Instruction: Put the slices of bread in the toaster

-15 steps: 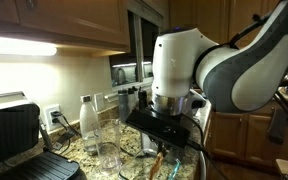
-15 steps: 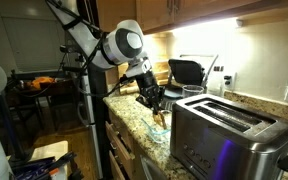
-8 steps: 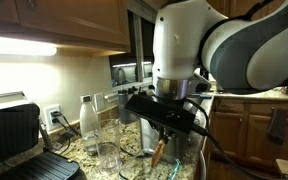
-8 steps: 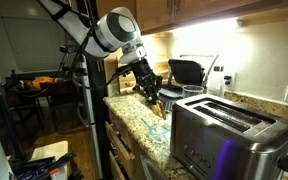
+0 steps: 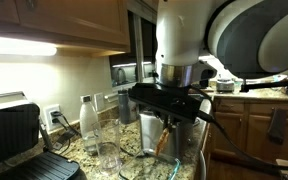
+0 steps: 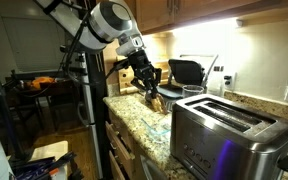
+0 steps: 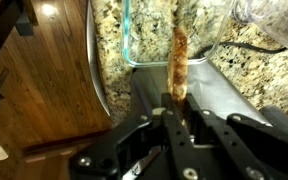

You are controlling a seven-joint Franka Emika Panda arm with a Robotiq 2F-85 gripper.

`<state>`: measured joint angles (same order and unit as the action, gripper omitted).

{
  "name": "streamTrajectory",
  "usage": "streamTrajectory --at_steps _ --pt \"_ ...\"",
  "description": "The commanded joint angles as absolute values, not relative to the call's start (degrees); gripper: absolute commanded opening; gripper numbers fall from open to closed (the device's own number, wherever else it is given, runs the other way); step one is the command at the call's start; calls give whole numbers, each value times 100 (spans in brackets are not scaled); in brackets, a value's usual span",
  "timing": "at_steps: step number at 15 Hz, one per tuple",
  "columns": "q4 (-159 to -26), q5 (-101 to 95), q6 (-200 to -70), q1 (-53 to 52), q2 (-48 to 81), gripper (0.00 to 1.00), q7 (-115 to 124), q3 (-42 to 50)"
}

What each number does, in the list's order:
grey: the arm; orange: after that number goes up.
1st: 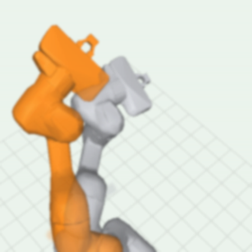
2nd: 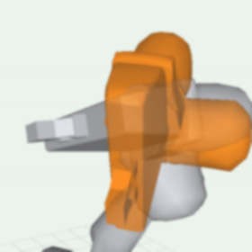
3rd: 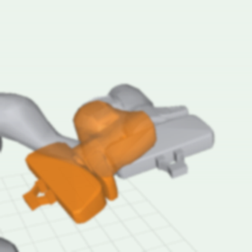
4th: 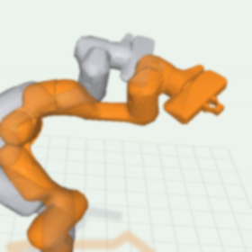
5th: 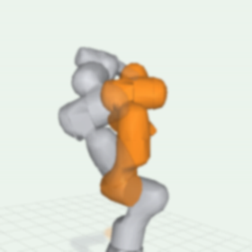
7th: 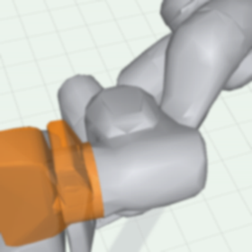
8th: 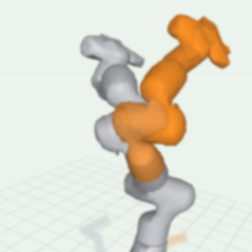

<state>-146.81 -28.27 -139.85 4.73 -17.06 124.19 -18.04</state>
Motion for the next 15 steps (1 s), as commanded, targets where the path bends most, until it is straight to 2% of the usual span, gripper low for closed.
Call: streamTrajectory --at_steps 1,15 --pt "-14765 -3004 -13607 365 -2153 8 12527 -1723" --pt "-14459 -3544 -12585 451 -2700 9 12597 -1784"
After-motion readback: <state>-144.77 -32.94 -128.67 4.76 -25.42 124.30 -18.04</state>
